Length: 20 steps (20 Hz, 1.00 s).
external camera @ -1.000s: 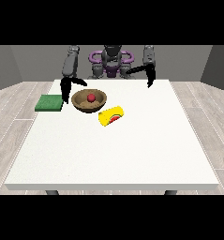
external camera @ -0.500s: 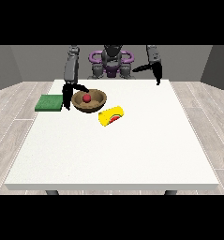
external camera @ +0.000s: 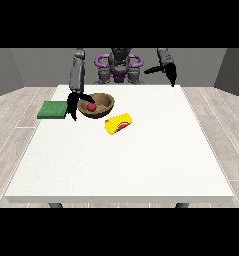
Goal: Pick the cup and pour the ball into the bowl, then pick the bowl and place it on the pad
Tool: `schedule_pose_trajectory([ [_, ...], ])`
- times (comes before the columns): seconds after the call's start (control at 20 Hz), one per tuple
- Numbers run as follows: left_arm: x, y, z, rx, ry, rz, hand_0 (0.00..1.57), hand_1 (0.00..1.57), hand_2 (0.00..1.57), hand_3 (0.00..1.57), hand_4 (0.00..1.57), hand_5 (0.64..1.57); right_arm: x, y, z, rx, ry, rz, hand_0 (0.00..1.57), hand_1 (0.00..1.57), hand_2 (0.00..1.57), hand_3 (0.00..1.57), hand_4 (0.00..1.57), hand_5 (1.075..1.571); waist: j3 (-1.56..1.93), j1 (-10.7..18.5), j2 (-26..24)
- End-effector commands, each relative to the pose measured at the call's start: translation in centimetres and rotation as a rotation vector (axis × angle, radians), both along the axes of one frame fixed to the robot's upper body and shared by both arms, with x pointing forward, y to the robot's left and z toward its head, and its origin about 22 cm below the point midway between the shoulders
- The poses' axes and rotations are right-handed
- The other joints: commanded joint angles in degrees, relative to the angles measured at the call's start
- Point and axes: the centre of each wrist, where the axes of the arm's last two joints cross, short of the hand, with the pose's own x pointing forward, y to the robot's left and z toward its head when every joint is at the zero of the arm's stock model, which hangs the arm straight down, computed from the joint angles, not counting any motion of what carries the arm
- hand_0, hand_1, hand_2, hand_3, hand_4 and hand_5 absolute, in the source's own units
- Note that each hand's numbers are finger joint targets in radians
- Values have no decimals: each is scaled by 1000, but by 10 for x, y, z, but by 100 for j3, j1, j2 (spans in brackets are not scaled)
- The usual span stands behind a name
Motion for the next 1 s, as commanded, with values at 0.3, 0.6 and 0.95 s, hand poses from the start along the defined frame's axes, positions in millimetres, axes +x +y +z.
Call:
schedule_pose_trajectory([
  [0.3,3,-11,7,-1,3,-86,0,0,0,0,714,1515,-28,-32,-19,-484,373,-202,1571,1571,1571,1486,928,1563,90,581,139],
  [0.6,-8,43,-49,-28,158,39,0,0,0,0,963,1422,2,-12,10,-478,526,-167,1571,1571,1571,950,866,1567,95,57,-952],
  [0.95,-42,70,-105,-44,309,149,0,0,0,0,1005,1404,43,13,63,-509,624,-63,1571,1571,1571,891,807,1567,111,-732,-1922],
])
